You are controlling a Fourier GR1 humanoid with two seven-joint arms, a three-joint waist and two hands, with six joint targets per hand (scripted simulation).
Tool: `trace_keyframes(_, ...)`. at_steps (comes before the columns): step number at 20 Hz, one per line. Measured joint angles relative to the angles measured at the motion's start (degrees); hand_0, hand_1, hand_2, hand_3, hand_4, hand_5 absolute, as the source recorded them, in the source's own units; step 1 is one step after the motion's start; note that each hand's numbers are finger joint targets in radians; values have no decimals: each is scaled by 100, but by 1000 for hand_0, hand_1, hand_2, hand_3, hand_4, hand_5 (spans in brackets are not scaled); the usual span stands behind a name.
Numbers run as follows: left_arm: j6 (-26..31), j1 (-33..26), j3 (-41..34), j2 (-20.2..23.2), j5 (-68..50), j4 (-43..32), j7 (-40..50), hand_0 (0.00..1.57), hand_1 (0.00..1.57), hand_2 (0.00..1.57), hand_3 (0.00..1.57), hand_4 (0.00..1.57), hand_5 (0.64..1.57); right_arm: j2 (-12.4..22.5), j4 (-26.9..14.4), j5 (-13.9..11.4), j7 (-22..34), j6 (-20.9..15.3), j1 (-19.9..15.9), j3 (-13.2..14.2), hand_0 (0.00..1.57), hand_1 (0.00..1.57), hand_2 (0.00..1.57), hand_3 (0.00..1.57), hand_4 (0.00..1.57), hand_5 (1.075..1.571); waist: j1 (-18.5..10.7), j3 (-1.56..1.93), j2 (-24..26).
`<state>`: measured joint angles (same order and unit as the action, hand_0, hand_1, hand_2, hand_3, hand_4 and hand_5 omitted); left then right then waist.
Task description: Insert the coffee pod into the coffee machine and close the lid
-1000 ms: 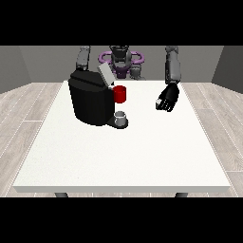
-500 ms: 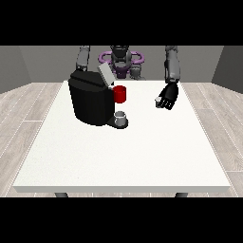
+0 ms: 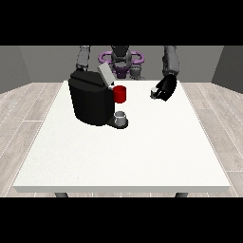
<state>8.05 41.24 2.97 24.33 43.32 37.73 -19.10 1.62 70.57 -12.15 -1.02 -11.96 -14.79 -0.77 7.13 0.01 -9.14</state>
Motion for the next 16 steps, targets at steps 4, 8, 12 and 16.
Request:
trace_keyframes(4, 488, 263, -41, -43, -52, 79, 193, 1418, 1418, 1400, 1334, 534, 1571, 46, -130, 40, -38, 126, 49, 16, 0, 0, 0, 0, 0, 1571, 50, 1, 248)
trace_keyframes(8, 960, 642, -16, -117, -64, 249, 443, 1331, 1331, 1351, 1323, 592, 1571, -20, -275, 22, 1, 67, -14, 28, 0, 0, 0, 0, 0, 1571, 23, 1, 464)
trace_keyframes(12, 1127, 688, -9, -319, -42, 420, 680, 1331, 1331, 1351, 1323, 592, 1571, -11, -296, 145, -71, 171, 68, 88, 0, 0, 0, 0, 0, 1571, 20, 1, 636)
trace_keyframes(16, 1298, 1015, -49, -520, -50, 543, 1010, 1380, 1380, 1397, 1375, 522, 1571, 14, -312, 178, -173, 192, -21, 133, 0, 0, 0, 0, 0, 1571, 123, 1, 662)
